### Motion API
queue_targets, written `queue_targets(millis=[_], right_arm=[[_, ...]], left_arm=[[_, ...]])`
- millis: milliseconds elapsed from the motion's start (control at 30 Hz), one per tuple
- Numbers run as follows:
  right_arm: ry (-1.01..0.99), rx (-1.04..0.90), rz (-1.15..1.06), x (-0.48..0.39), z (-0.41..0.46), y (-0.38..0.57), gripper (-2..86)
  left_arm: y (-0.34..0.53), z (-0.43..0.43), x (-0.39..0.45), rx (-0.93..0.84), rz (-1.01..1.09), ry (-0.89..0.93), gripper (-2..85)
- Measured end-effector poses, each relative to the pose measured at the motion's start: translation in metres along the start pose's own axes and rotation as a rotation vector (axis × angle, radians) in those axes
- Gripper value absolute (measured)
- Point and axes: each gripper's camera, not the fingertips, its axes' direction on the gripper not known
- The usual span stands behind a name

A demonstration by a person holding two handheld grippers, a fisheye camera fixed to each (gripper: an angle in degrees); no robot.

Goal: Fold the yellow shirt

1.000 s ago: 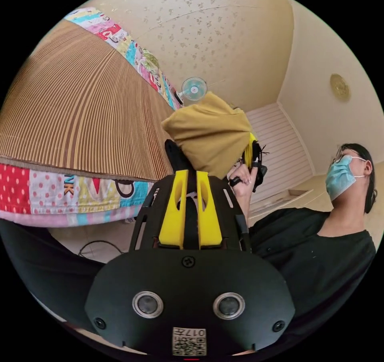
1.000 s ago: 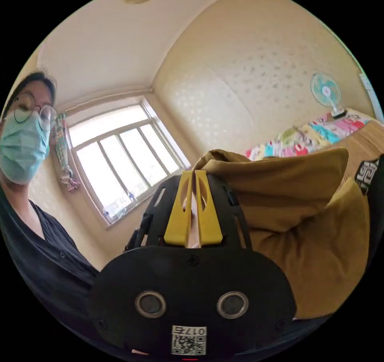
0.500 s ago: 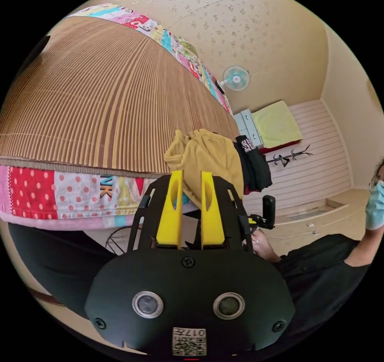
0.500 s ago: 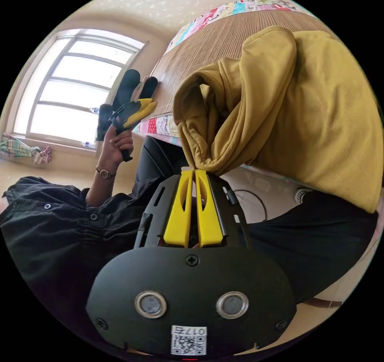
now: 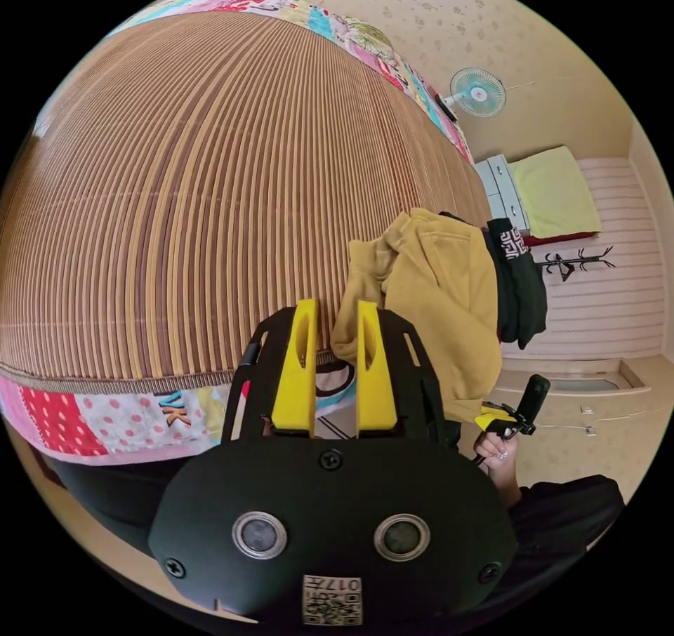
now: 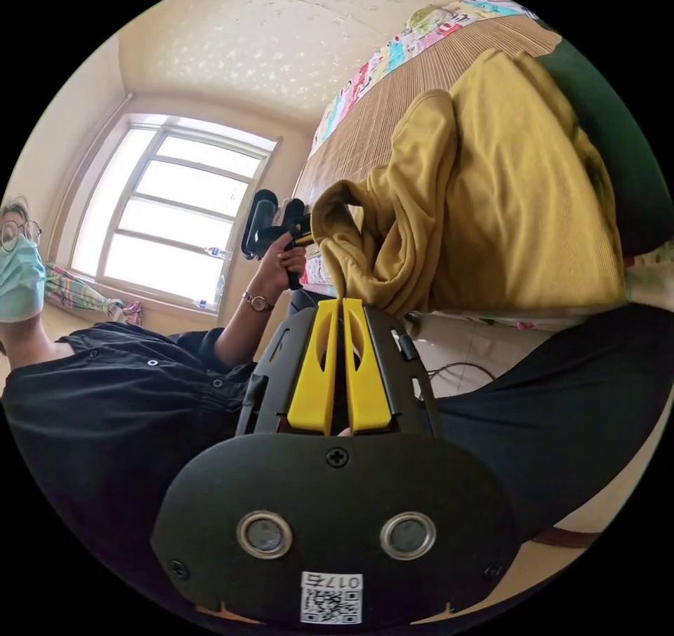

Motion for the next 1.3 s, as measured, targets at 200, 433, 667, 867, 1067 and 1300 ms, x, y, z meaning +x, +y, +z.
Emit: queue_targets(millis=[200, 433, 667, 867, 1067, 1300], right_arm=[[-0.048, -0.028, -0.009, 0.001, -0.015, -0.027, 1.4], [-0.107, -0.005, 0.007, 0.005, -0.041, -0.049, 1.3], [-0.092, 0.018, -0.021, 0.001, -0.077, -0.057, 1.4], [-0.198, 0.127, -0.011, 0.020, -0.138, -0.048, 1.4], [-0.242, 0.253, -0.009, 0.032, -0.189, -0.041, 1.3], [-0.292, 0.297, -0.029, 0.048, -0.217, -0.036, 1.4]], left_arm=[[-0.001, 0.015, -0.002, -0.003, 0.007, -0.037, 7.0], [-0.027, 0.027, -0.016, -0.071, 0.006, -0.015, 5.5], [-0.018, 0.012, -0.062, -0.020, -0.109, 0.143, 6.0], [-0.003, 0.019, -0.085, -0.060, -0.134, 0.220, 7.2], [0.013, 0.064, -0.137, -0.175, -0.271, 0.637, 8.5], [0.031, 0.051, -0.166, 0.022, -0.245, 1.190, 6.2]])
